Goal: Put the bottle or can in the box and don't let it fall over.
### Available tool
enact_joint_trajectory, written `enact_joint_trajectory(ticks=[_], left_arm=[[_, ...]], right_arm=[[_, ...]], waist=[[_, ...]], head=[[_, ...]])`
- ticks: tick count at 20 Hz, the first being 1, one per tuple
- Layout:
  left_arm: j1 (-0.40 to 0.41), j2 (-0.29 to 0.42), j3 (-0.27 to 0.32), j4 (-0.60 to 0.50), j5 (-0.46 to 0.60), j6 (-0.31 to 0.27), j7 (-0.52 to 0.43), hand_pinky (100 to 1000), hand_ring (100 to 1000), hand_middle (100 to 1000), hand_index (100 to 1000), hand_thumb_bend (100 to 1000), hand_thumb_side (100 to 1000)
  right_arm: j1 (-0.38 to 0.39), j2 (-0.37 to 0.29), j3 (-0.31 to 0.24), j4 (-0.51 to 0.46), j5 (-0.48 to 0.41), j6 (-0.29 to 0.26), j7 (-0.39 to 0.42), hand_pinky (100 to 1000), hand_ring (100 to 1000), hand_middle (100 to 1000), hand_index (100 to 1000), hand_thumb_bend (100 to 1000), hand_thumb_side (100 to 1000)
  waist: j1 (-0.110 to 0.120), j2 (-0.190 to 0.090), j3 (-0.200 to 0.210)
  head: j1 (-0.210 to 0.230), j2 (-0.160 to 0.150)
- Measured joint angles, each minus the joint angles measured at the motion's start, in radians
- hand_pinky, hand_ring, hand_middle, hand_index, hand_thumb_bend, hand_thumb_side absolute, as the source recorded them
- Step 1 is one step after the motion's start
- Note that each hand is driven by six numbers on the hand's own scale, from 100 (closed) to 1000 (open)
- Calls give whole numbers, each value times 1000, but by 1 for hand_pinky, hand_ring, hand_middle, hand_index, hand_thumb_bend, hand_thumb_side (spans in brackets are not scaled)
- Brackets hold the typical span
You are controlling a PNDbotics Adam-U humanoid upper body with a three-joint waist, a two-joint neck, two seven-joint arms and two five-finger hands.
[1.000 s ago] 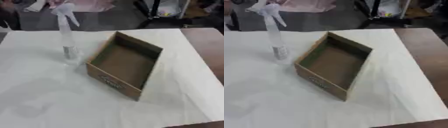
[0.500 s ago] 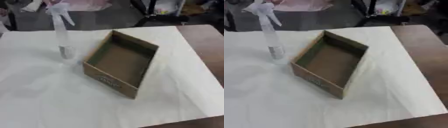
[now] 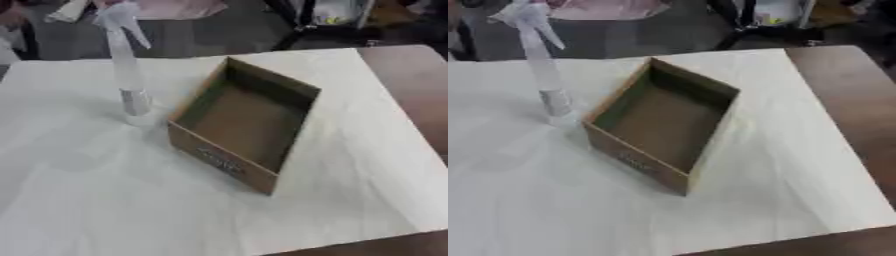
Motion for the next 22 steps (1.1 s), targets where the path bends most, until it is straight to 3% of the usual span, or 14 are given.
enact_joint_trajectory(ticks=[4, 11, 22], left_arm=[[-73, -61, -31, 58, -26, -1, 1, 756, 858, 773, 926, 100, 754], [-141, -144, -79, 143, -97, -11, 11, 758, 864, 777, 928, 100, 751], [-158, -188, -106, 206, -124, -36, 36, 775, 902, 804, 959, 100, 814]], right_arm=[[-7, 0, 7, 0, 0, 0, 7, 796, 1000, 772, 894, 100, 356], [-12, 0, 12, 1, 0, 2, 17, 796, 1000, 772, 894, 100, 361], [-17, 0, 17, 5, -3, 6, 27, 796, 1000, 773, 895, 100, 372]], waist=[[1, 1, -11], [3, 4, -24], [10, 13, -36]], head=[[15, -3], [20, -39], [14, -85]])
